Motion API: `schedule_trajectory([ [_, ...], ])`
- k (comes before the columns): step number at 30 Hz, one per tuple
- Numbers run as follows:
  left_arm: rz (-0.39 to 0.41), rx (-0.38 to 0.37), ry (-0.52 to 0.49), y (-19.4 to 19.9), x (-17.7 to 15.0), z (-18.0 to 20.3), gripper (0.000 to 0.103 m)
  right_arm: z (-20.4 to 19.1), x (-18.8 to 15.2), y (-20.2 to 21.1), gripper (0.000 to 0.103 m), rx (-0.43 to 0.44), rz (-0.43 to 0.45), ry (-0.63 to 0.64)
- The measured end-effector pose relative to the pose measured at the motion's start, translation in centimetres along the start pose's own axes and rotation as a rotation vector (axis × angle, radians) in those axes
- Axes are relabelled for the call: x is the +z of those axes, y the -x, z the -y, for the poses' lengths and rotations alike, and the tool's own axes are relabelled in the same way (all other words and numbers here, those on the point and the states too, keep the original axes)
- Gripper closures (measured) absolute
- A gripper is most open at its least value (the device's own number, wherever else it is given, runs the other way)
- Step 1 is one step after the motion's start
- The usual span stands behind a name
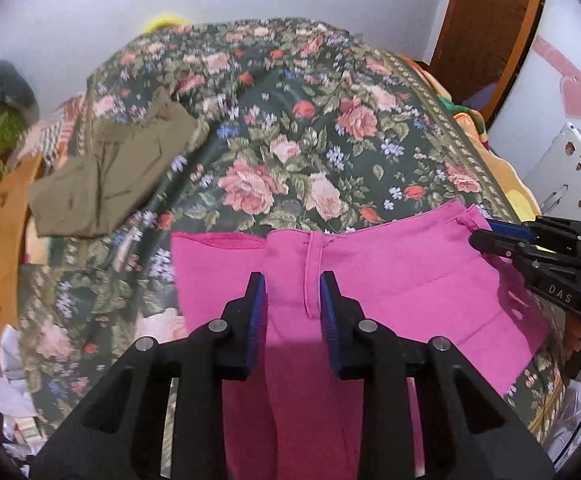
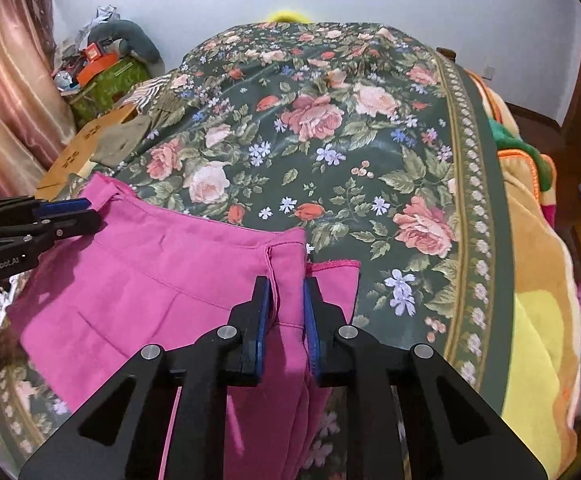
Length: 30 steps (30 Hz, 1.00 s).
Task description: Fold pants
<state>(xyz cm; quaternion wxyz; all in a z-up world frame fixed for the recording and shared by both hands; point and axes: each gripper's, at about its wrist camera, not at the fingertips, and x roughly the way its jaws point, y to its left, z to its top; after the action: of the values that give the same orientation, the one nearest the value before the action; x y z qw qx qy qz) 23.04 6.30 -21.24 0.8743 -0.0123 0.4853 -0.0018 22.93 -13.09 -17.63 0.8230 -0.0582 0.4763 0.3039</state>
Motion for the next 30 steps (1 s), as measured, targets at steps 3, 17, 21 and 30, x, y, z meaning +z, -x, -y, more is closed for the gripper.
schedule_trajectory([
  [3, 0.027, 0.008, -0.004, 2.0, -0.2, -0.1, 0.074, -0.3, 0.0, 1.7, 0.087, 0.0, 0.018, -0.008],
  [17, -0.005, -0.032, 0.097, 4.4, -3.7, -2.2, 0.028, -1.1, -3.3, 6.0, 0.048, -0.05, 0.034, -0.026],
  [21, -0.064, -0.075, 0.169, 2.4, -4.9, -3.0, 0.028, -0.2, -4.7, 4.4, 0.048, -0.025, -0.021, -0.083],
  [30, -0.079, -0.148, 0.191, 0.3, -4.8, -3.1, 0.033, 0.5, -5.2, 1.7, 0.048, 0.063, -0.046, -0.155],
])
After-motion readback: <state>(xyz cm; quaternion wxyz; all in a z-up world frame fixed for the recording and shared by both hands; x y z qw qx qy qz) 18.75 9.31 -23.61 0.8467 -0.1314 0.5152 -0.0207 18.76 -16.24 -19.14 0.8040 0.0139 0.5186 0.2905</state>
